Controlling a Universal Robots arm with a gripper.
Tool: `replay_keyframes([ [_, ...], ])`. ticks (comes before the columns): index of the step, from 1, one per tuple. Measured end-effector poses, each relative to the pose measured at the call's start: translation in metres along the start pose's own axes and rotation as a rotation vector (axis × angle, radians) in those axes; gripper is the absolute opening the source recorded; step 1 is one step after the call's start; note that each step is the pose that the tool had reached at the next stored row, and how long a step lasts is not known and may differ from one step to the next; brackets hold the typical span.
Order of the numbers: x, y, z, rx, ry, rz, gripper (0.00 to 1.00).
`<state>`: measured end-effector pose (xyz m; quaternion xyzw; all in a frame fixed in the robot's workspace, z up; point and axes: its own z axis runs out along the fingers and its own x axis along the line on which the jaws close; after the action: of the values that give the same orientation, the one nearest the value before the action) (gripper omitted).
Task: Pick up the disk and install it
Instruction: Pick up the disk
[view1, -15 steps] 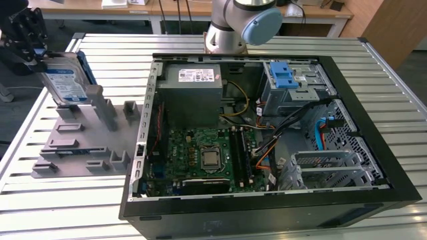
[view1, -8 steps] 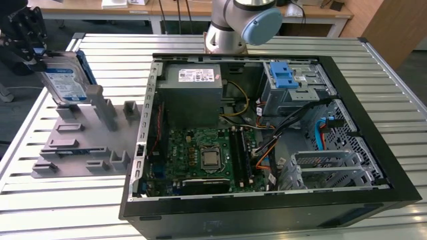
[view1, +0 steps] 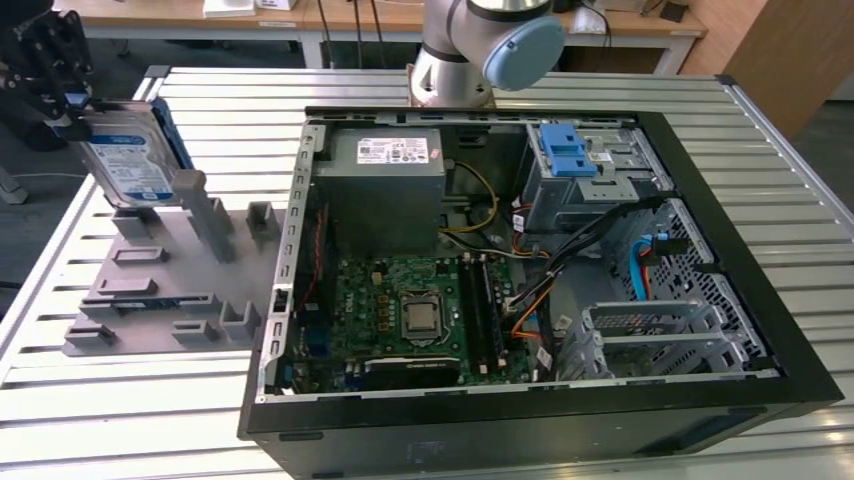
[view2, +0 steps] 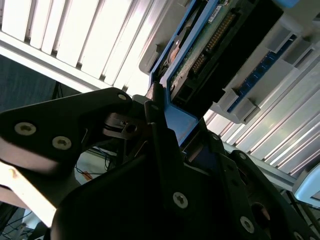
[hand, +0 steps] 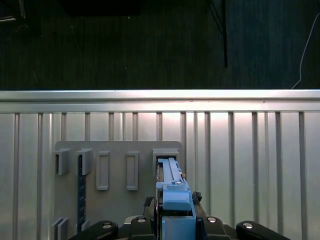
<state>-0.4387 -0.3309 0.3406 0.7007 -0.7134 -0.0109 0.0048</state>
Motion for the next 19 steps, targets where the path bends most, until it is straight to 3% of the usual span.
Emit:
replay_keyframes([
  [19, -0.0001, 0.0001, -0.0054, -0.0001, 0.0, 0.0, 0.37],
])
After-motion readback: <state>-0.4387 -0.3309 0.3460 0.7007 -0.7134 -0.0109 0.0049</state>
